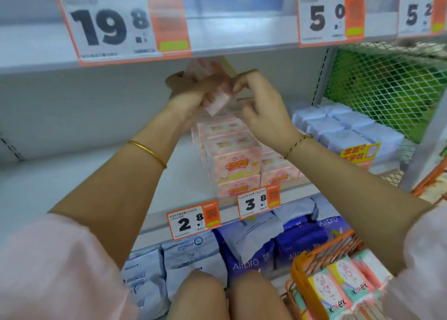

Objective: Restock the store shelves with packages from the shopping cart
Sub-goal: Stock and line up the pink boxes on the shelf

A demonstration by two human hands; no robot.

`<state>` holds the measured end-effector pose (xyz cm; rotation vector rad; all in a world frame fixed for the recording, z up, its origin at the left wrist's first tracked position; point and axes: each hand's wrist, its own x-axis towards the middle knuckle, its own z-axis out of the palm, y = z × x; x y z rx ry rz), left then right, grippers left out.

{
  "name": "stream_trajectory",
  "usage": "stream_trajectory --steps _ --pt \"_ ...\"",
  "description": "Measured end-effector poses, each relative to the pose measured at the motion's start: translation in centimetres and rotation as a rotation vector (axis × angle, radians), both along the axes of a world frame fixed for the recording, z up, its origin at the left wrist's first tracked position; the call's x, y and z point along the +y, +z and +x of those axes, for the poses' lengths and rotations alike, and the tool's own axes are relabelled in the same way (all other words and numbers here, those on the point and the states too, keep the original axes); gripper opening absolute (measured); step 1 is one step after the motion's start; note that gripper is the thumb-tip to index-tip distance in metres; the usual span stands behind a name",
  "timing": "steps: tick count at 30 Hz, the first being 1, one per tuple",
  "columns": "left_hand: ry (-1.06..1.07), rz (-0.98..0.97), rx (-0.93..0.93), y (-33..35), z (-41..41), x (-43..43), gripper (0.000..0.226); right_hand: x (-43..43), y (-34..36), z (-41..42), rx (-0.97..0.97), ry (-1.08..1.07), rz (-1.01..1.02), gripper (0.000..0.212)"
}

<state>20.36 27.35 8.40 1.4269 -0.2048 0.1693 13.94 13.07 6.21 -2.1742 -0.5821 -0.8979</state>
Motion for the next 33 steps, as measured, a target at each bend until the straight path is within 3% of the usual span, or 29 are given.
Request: stream_trajectory --steps 3,6,10,13,14,18,23,27,33 --pt "-0.026 -0.102 0.094 0.4 1.2 1.4 0.062 -0.4 0.5 1.5 0.055 -0.128 0.153 0.033" --pt "-0.103 -0.153 0.197 0.9 2.3 3.2 0.006 -0.4 0.9 3.0 0.109 -0.139 0.255 0.030" --pt "0.011 -0.063 0.167 1.4 3.8 4.8 0.013 -0.1 -0.4 3.9 0.215 -0.152 0.252 0.027" --pt "0.172 0.161 0.046 1.0 5.4 4.7 0.065 0.1 -2.1 4.4 0.332 -0.185 0.158 0.024" --pt "0.201 0.272 -0.008 0.6 5.8 4.4 0.069 0.0 -2.6 4.7 0.367 -0.203 0.107 0.024" --pt "0.146 0.603 -0.191 -1.0 7.6 2.8 0.055 0.1 -3.7 5.3 0.524 -0.196 -0.098 0.038" --pt "0.165 0.818 -0.310 -0.3 9.0 1.8 0.055 0.3 -3.7 4.7 0.590 -0.129 -0.266 0.045" --pt "0.074 1.028 -0.271 -0.9 9.8 1.6 0.047 0.4 -3.6 4.8 0.590 -0.142 -0.293 0.044" --pt "-0.125 1.004 -0.117 -3.5 9.9 1.3 0.042 0.5 -3.6 4.9 0.570 -0.157 -0.302 0.037"
